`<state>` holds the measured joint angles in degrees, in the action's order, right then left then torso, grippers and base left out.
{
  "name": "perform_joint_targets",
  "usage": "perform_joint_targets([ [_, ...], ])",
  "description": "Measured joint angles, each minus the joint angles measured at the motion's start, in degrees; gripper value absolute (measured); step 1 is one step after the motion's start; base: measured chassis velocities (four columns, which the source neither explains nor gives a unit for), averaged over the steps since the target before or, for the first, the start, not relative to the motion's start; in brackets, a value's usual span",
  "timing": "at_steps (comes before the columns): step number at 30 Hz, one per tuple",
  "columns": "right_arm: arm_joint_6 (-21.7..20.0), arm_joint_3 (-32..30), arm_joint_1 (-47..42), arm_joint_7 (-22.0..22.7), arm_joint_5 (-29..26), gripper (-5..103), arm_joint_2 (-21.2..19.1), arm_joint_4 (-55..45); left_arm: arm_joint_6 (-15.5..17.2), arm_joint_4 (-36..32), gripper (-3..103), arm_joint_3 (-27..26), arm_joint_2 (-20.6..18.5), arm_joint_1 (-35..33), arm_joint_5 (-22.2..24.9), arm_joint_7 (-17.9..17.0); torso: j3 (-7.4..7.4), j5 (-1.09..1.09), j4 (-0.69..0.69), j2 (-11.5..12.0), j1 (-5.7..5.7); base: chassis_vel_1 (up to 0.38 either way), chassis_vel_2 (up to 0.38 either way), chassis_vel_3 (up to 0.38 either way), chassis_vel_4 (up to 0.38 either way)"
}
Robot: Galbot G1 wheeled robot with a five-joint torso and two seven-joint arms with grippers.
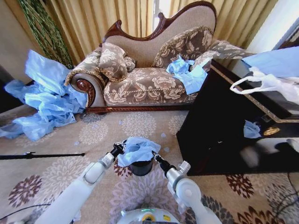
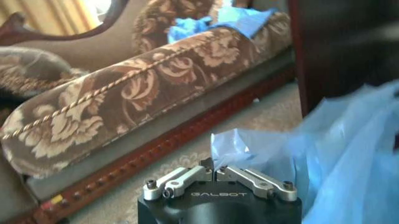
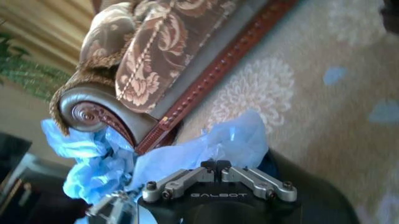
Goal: Place a garbage bag over the trash bin.
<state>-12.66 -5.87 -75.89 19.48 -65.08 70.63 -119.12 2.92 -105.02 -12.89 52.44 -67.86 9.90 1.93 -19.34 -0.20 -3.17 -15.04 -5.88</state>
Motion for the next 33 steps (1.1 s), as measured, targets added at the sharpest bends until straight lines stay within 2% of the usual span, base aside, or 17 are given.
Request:
perform_joint_targets([
  [2,0.15,0.00,-0.29,-2.16,4.08,0,-0.80,0.05,1.98,-3.66,0,0.03,0.28,-1.55,3.87,-4.66,0.00,0.00,0.00,0.00,0.00,0.000,0.000,0.000,0.000],
  [3,0.15,0.00,-0.29,-2.16,4.08,0,-0.80,0.05,1.98,-3.66,0,0.03,0.28,-1.55,3.87,-4.66,0.00,0.00,0.00,0.00,0.00,0.000,0.000,0.000,0.000],
  [6,0.36,0.19,0.07,-3.47,7.65,0,-2.35,-0.50,4.77,-9.07,0,-1.10,0.88,-4.76,8.24,-12.89,0.01,0.01,-0.01,0.00,0.00,0.000,0.000,0.000,0.000],
  [7,0.36,0.19,0.07,-3.47,7.65,0,-2.35,-0.50,4.77,-9.07,0,-1.10,0.88,-4.76,8.24,-12.89,0.01,0.01,-0.01,0.00,0.00,0.000,0.000,0.000,0.000],
  [10,0.50,0.22,1.10,-3.96,9.30,0,-4.05,-0.99,6.76,-14.16,0,-2.87,2.28,-8.66,10.89,-20.47,0.01,0.01,0.01,0.00,0.00,0.000,0.000,0.000,0.000],
  [11,0.50,0.22,1.10,-3.96,9.30,0,-4.05,-0.99,6.76,-14.16,0,-2.87,2.28,-8.66,10.89,-20.47,0.01,0.01,0.01,0.00,0.00,0.000,0.000,0.000,0.000],
  [14,0.50,0.25,2.96,-3.96,9.00,0,-6.86,-1.24,7.98,-19.07,0,-3.89,4.77,-12.74,13.66,-27.34,0.01,0.01,0.00,0.00,0.00,0.000,0.000,0.000,0.000],
  [15,0.50,0.25,2.96,-3.96,9.00,0,-6.86,-1.24,7.98,-19.07,0,-3.89,4.77,-12.74,13.66,-27.34,0.01,0.01,0.00,0.00,0.00,0.000,0.000,0.000,0.000],
  [17,0.47,0.59,4.05,-3.73,7.80,0,-8.88,-1.47,8.83,-20.73,0,-4.04,5.78,-14.67,15.39,-29.74,0.01,0.00,0.01,0.00,0.00,0.000,0.000,0.000,0.000],
  [19,0.23,1.01,5.22,-3.03,5.49,0,-12.14,-1.87,10.59,-22.60,0,-3.97,6.86,-16.58,20.33,-33.72,0.01,0.01,0.02,0.00,0.00,0.000,0.000,0.000,0.000],
  [20,0.23,1.01,5.22,-3.03,5.49,0,-12.14,-1.87,10.59,-22.60,0,-3.97,6.86,-16.58,20.33,-33.72,0.01,0.01,0.02,0.00,0.00,0.000,0.000,0.000,0.000],
  [22,-0.36,1.23,5.67,-3.03,3.42,0,-15.34,-2.29,12.58,-24.01,0,-3.62,7.20,-16.95,26.03,-37.44,0.00,0.01,0.00,0.00,0.00,0.000,0.000,0.000,0.000],
  [24,-0.54,1.29,5.83,-3.08,2.92,0,-16.17,-2.35,13.05,-24.27,0,-3.52,7.26,-16.88,27.59,-38.54,0.00,0.00,0.00,0.00,0.00,0.000,0.000,0.000,0.000],
  [25,-0.80,1.63,6.42,-3.11,2.01,0,-17.87,-2.37,13.78,-24.64,0,-3.34,7.38,-16.55,30.84,-40.53,0.00,0.00,-0.01,0.00,0.00,0.000,0.000,0.000,0.000],
  [26,-1.00,2.37,7.96,-2.95,0.75,0,-20.26,-2.40,14.69,-25.29,0,-3.26,7.52,-15.22,36.14,-43.31,0.00,0.00,0.01,0.00,0.00,0.000,0.000,0.000,0.000],
  [27,-1.05,2.65,8.68,-2.52,0.05,0,-21.05,-2.62,14.98,-25.77,0,-3.32,7.46,-14.36,38.04,-44.21,0.00,0.00,-0.01,0.00,0.00,0.000,0.000,0.000,0.000],
  [33,-1.12,2.79,9.52,0.02,-2.42,0,-22.89,-5.01,16.00,-30.01,0,-4.01,6.34,-13.71,41.27,-45.86,0.00,0.00,-0.01,0.00,0.00,0.000,0.000,0.000,0.000],
])
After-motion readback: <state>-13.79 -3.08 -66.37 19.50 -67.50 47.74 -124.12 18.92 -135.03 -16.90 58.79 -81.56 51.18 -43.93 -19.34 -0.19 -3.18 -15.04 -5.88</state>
